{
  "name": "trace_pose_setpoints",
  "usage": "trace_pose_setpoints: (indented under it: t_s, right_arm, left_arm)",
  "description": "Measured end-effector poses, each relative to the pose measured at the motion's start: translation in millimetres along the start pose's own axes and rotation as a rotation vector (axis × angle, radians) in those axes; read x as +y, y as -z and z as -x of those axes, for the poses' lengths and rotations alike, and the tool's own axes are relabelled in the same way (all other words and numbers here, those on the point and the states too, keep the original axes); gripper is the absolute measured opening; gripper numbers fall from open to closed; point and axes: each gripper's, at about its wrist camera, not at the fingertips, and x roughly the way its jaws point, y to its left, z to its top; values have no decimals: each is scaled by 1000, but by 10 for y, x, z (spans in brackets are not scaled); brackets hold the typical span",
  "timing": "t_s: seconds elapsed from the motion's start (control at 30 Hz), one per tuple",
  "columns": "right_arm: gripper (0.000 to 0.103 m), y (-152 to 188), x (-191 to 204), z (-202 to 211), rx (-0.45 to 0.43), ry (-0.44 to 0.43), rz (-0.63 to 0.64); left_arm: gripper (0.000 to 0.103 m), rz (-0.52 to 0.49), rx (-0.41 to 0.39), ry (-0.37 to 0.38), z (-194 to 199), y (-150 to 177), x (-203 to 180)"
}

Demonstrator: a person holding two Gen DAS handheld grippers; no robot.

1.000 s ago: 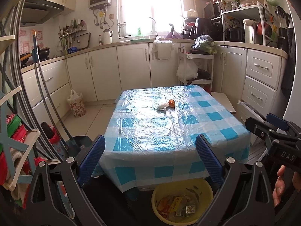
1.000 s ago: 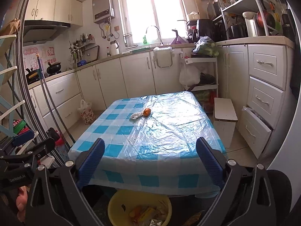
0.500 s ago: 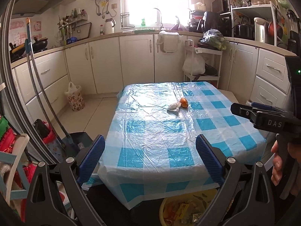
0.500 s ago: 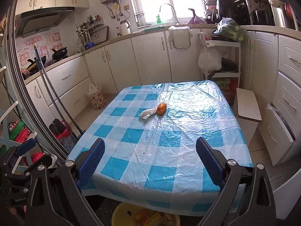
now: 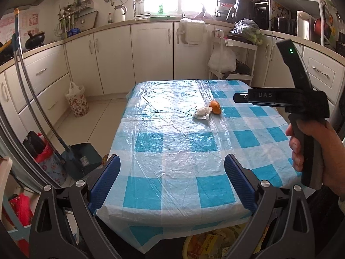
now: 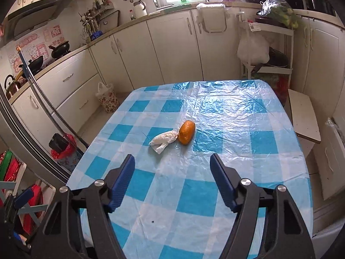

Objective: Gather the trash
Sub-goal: 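Grasp the small orange with the right tool while the left tool grasps the white tissue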

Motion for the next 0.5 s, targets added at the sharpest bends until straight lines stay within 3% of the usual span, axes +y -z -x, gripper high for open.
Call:
trace_pose_setpoints:
  t_s: [0.2,0.43,0.5]
  right_arm:
    - [47,-244,-148,-599,94,-4,-51]
    - [41,-338,-304,-1110,173,-14,-81]
    - [33,-339,-363,-1190,185,-29,-100]
  left_arm:
    - [94,-27,19,10,-340,-180,-41]
    - [94,-96,33,20,-828,-427,-232]
    - [94,-114,45,23,-1006,-478,-302]
